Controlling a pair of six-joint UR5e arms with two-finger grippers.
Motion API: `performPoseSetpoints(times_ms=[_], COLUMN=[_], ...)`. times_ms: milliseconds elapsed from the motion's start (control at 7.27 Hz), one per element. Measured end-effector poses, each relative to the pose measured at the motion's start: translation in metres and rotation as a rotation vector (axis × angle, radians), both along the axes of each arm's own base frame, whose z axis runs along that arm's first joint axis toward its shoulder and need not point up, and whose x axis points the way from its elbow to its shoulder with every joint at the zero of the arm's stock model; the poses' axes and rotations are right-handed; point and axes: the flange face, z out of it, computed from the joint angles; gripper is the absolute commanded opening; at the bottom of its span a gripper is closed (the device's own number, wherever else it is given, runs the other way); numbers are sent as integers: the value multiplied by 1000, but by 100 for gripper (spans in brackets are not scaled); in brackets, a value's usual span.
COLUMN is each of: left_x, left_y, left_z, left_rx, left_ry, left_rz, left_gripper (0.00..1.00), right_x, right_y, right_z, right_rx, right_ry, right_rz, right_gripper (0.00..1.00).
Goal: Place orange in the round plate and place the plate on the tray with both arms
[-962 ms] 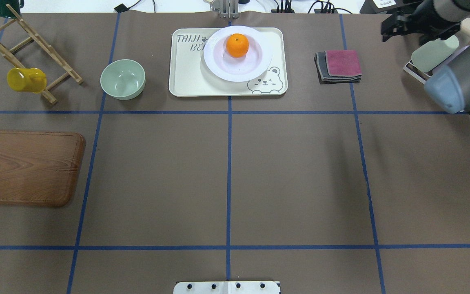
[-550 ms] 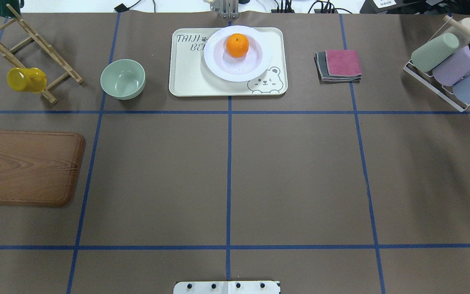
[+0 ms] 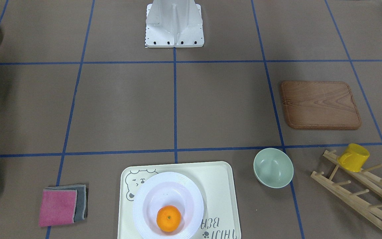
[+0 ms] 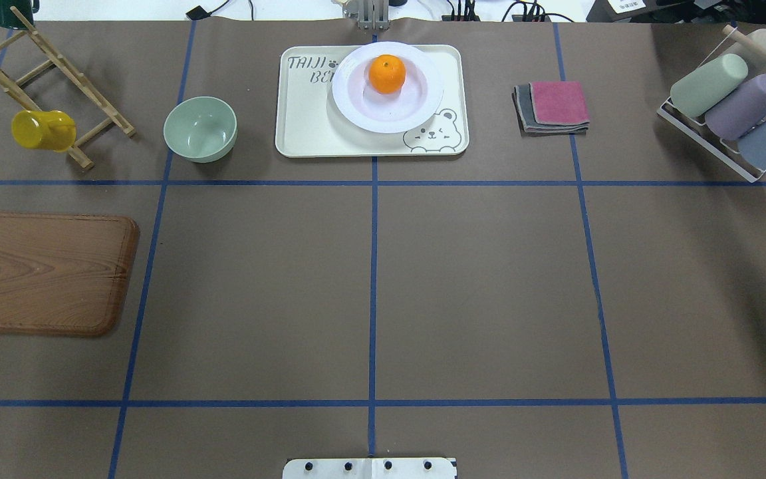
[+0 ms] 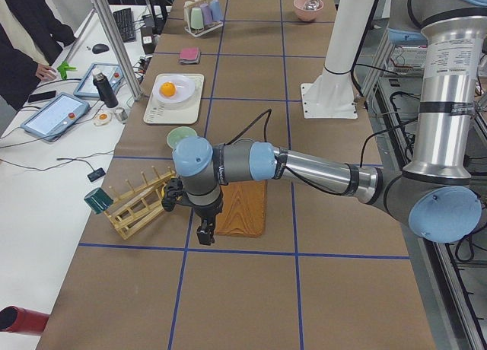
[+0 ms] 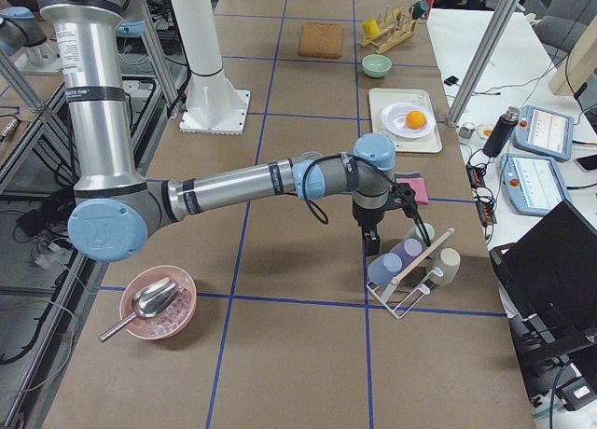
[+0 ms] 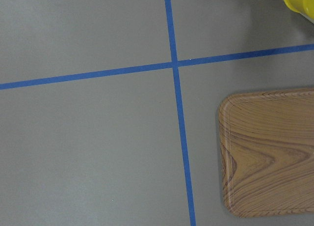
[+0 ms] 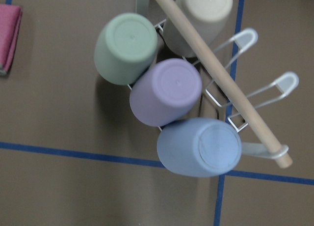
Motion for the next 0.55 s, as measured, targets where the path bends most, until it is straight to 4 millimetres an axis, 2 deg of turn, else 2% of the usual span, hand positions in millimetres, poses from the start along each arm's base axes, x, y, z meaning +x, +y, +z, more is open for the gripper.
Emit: performPoseSetpoints(times_ms=[275,550], left_x=[2,4], left_y=[0,3], left_z=[-6,7], left_rx=[46,38], left_ry=[-2,-36], left_rz=[8,20], left_gripper=[99,99], right_x=[34,44], right_y=[36,61], right_z=[29,51], right_rx=[-43,-71], right_ry=[-28,-30], right_rz=[46,43], right_gripper=[100,100])
